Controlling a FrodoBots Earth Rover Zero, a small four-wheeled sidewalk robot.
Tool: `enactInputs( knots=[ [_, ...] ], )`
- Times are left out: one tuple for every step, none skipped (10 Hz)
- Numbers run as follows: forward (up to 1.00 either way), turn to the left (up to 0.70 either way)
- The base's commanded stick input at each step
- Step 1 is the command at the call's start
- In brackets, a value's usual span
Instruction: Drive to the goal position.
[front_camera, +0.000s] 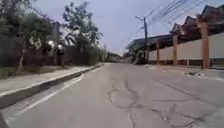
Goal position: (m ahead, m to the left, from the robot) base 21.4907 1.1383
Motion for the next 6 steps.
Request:
enactInputs(
  knots=[
    [1.00,0.00],
    [1.00,0.00],
    [1.00,0.00],
    [1.00,0.00],
    [1.00,0.00],
    [1.00,0.00]
  ],
)
